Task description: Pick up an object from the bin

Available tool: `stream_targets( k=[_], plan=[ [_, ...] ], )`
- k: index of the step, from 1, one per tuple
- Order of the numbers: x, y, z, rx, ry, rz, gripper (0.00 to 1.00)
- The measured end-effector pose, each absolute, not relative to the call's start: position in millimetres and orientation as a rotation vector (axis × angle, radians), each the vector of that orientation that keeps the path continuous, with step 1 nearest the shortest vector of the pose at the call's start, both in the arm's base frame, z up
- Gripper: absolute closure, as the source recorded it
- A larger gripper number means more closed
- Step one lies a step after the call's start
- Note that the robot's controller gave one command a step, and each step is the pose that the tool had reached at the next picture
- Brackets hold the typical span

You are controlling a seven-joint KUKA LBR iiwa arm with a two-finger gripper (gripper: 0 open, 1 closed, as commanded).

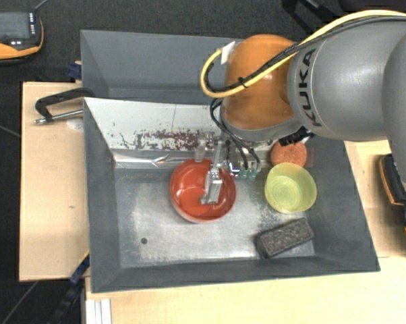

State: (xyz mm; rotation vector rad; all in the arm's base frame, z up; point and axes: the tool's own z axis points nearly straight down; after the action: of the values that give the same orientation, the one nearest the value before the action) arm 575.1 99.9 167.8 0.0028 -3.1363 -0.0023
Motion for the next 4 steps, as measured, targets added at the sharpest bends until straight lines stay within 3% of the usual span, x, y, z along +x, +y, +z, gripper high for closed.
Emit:
stream_targets(
  k=[1,2,3,4],
  plan=[
    [565.2,-6,170,-0.073,-3.137,0.002,0.00],
    [571.7,53,91,-0.070,-3.133,-0.005,0.00],
    [583.5,-34,70,-0.136,-3.135,-0.002,0.00],
    [584.3,-29,72,-0.127,-3.136,-0.008,1.00]
  ],
)
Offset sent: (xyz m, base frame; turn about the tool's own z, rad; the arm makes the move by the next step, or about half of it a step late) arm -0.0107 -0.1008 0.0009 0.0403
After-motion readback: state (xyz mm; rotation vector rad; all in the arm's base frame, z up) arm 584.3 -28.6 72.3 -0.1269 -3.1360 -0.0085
